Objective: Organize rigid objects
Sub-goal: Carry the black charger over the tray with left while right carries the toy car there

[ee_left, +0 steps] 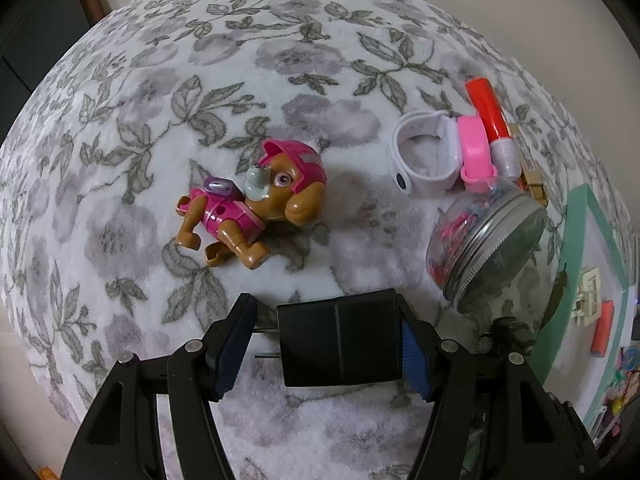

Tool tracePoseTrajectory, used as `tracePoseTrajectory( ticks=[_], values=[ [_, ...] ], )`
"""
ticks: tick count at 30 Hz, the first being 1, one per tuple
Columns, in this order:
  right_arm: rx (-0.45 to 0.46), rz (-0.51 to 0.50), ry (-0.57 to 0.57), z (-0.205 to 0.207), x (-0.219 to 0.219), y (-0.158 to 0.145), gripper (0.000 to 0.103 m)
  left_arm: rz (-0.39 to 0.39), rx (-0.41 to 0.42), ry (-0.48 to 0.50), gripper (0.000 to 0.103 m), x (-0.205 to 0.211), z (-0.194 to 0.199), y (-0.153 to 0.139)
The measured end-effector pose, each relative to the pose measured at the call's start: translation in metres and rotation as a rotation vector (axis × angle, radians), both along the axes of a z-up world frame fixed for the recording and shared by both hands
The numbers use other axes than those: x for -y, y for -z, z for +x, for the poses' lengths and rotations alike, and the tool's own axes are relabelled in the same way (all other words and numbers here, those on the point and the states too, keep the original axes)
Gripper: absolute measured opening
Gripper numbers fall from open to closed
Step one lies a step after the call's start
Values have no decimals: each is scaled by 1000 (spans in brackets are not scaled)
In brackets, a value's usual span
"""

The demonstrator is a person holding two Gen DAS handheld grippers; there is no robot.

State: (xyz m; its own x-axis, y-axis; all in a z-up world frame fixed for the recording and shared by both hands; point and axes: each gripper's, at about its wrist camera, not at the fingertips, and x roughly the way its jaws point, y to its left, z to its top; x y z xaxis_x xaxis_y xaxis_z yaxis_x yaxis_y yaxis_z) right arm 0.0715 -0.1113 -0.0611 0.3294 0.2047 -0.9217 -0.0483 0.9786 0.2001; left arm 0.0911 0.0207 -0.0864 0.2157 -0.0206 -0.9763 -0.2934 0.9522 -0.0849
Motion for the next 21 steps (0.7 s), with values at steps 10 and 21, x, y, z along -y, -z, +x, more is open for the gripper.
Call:
tracePoseTrajectory(
  ticks=[10, 21],
  values=[
    [135, 14, 8, 0, 8, -57, 38, -22, 136, -20, 68, -13, 0, -56],
    [318, -35, 111, -17, 54, -137, 38, -36, 395, 72, 68, 9, -3, -138]
  ],
)
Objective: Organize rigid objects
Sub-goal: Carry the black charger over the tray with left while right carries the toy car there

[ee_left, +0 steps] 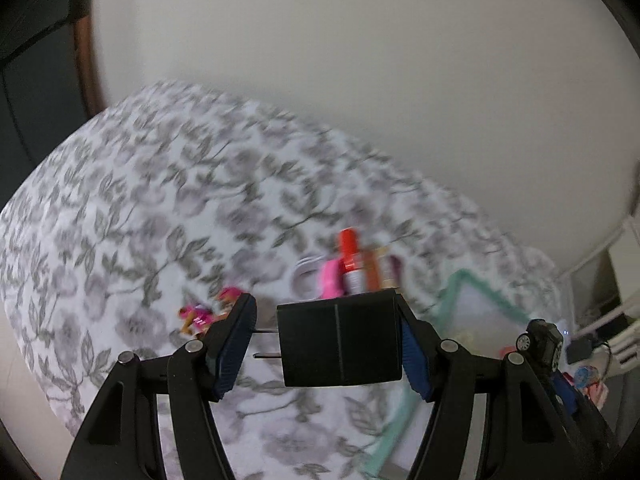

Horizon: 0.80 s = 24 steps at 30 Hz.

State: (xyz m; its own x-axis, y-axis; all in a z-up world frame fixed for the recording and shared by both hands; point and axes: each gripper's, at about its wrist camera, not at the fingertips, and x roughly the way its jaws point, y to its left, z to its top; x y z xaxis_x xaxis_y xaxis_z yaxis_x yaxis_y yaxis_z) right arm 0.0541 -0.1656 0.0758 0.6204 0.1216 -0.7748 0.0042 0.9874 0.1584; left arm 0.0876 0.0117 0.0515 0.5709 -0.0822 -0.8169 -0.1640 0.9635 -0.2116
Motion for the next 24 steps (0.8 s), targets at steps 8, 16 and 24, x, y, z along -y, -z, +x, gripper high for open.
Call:
tracePoseTrajectory(
  ticks=[8, 16, 24],
  values=[
    [29, -52, 113, -16, 52, -23, 38, 16, 30, 159, 68, 69, 2, -21],
    [-81, -76, 266, -20, 114, -1, 38, 48, -23, 242, 68, 119, 0, -1],
    [-202, -120, 329, -21, 148, 33, 38, 81, -107, 329, 68, 148, -5, 41]
  ],
)
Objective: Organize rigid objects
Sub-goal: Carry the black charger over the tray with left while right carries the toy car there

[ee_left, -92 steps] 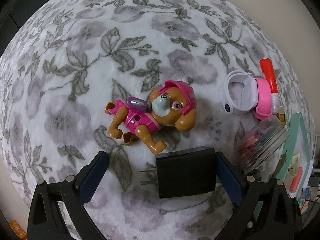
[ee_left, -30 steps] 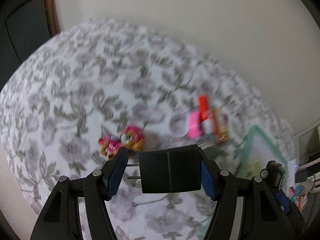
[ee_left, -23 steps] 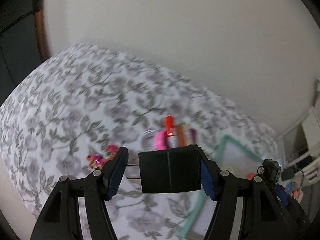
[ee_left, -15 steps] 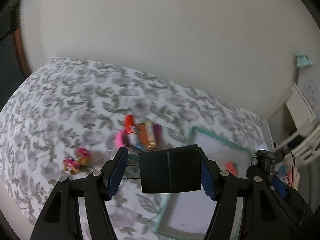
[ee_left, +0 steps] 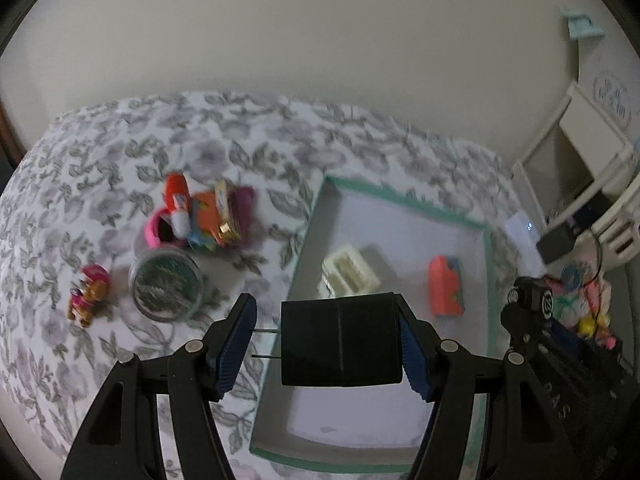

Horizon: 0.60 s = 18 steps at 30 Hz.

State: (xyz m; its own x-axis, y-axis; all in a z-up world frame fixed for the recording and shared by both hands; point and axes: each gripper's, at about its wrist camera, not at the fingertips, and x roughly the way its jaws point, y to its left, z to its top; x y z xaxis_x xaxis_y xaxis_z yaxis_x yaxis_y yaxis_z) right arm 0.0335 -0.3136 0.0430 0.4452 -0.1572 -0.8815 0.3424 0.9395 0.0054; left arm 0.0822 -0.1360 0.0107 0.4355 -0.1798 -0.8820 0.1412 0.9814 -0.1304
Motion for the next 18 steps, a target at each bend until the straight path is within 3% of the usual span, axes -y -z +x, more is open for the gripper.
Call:
tracePoseTrajectory(
  ticks=[7, 14, 18],
  values=[
    [-132, 30, -1, 5, 2, 46, 38, 48, -87, 29, 68, 6, -1, 40],
    [-233, 36, 0, 5, 5, 84, 38, 52, -155, 46, 68, 9, -1, 60],
    [-278, 36, -6, 5, 4, 100, 38, 91, -151, 65, 68, 15, -2, 63]
  ],
)
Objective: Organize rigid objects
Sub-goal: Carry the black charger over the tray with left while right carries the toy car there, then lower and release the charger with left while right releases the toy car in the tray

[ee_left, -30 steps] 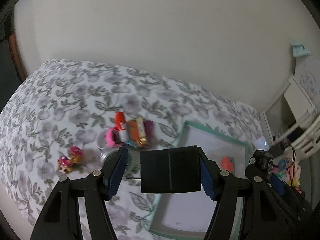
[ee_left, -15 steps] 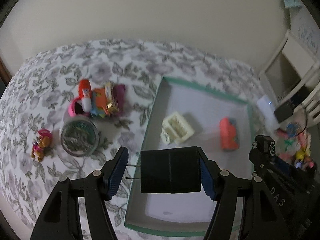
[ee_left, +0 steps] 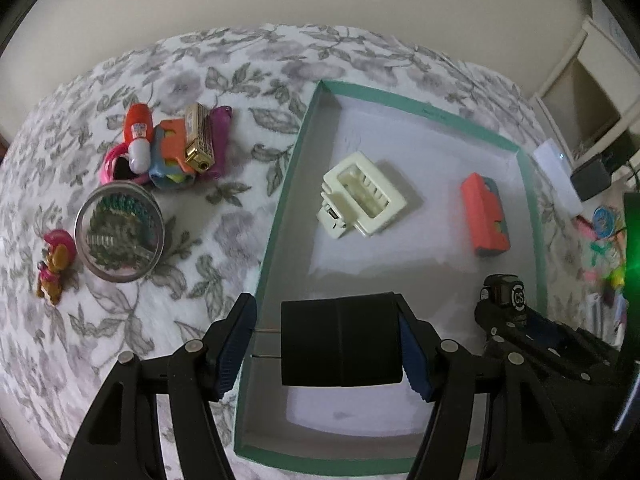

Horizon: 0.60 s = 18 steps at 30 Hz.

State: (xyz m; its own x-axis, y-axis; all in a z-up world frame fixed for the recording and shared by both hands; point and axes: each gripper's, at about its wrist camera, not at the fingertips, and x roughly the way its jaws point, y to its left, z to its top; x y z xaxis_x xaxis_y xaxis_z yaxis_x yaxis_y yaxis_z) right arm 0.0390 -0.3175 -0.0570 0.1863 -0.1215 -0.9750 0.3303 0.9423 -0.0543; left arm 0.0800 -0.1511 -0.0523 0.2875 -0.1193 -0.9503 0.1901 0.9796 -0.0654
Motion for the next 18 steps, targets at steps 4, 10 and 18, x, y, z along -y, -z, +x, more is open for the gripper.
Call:
tracePoseTrajectory(
  ticks=[4, 10, 18],
  values=[
    [-9, -5, -1, -2, -1, 5, 38, 29, 8, 21, 68, 7, -1, 1],
    [-13, -7, 10, -3, 4, 7, 39, 12, -23, 25, 68, 5, -1, 5],
    [-31, -20, 0, 5, -1, 9, 41, 8, -42, 23, 68, 4, -1, 7]
  ],
)
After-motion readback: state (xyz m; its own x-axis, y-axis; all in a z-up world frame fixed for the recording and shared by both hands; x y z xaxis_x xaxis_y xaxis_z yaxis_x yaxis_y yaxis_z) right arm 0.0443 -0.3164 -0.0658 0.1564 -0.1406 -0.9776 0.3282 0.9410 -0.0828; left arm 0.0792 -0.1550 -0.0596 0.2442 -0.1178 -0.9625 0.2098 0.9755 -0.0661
